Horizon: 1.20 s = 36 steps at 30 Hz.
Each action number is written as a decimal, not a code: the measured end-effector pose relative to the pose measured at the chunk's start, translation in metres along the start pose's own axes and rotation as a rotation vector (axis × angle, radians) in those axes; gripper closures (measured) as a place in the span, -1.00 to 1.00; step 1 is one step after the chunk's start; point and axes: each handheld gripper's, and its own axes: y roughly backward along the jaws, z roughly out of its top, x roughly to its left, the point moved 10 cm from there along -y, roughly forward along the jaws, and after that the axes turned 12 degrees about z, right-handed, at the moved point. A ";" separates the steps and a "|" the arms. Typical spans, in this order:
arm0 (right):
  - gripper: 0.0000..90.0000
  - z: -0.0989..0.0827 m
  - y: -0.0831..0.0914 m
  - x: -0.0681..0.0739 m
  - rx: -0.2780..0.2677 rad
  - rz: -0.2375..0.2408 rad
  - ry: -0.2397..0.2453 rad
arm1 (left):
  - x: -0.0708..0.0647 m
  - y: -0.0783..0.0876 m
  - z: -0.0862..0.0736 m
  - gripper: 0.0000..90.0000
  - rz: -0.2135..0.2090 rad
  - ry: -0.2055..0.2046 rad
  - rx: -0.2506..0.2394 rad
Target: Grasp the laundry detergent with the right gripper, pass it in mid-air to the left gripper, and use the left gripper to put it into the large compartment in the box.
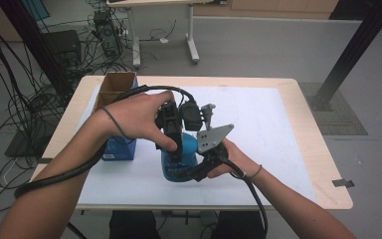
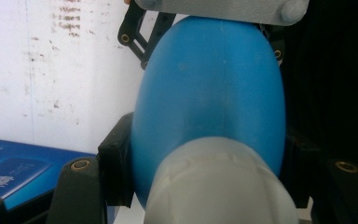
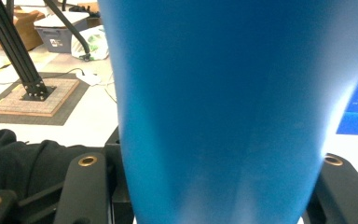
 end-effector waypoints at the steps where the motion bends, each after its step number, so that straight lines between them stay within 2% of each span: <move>1: -0.08 0.000 0.000 0.000 0.001 0.001 -0.001 | 0.000 0.000 0.000 -0.18 -0.001 -0.001 0.002; 18: -0.08 -0.001 0.000 -0.002 0.003 0.002 -0.001 | 0.001 -0.001 -0.001 -0.18 -0.002 0.004 -0.001; 36: -0.08 0.000 -0.003 -0.002 0.005 0.008 0.001 | 0.001 -0.001 -0.004 -0.18 -0.003 0.005 0.020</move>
